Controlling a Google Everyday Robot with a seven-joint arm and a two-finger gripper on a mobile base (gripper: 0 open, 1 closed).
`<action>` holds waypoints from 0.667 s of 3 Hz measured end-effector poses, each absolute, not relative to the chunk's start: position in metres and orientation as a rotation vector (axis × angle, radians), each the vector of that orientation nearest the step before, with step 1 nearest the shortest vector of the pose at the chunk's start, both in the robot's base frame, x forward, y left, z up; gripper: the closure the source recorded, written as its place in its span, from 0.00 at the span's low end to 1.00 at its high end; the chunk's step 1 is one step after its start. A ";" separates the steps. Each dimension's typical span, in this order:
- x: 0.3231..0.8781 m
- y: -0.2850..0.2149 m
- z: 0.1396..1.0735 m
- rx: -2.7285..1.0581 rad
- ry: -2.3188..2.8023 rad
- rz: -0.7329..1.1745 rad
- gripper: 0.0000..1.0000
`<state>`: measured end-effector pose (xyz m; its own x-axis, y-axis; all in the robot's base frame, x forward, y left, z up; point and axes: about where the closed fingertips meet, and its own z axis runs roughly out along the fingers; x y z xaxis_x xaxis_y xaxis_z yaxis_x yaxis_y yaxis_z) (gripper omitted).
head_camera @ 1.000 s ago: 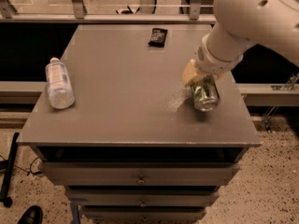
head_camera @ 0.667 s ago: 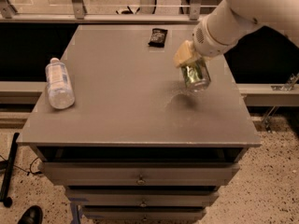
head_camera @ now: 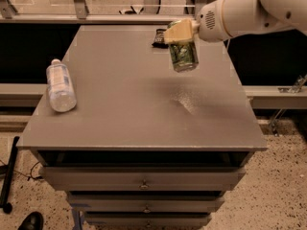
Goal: Move green can near blue plastic bottle
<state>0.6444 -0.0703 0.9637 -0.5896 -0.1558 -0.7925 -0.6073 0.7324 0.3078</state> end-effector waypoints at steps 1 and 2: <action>0.633 -0.062 0.980 -0.643 2.058 0.743 1.00; 0.635 -0.059 0.983 -0.656 2.020 0.764 1.00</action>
Offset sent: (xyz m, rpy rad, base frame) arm -0.0085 0.0086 0.0267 0.0878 -0.1384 0.0862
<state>0.6345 -0.0591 0.9827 -0.4961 -0.1630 -0.8528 -0.6866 0.6749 0.2704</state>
